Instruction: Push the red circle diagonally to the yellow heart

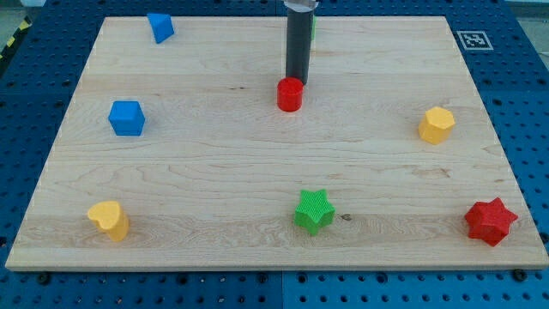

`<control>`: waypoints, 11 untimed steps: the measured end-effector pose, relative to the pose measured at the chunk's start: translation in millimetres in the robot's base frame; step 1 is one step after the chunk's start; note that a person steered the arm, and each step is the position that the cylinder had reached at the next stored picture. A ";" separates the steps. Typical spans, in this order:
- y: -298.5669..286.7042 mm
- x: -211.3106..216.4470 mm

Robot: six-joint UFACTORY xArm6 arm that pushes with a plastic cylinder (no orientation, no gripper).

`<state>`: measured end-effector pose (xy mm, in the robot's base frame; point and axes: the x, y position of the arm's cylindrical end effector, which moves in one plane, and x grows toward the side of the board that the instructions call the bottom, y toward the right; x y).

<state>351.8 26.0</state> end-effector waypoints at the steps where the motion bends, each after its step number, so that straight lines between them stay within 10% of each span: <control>1: -21.2 0.7; 7: 55.7 25.8; 11: -24.8 -4.0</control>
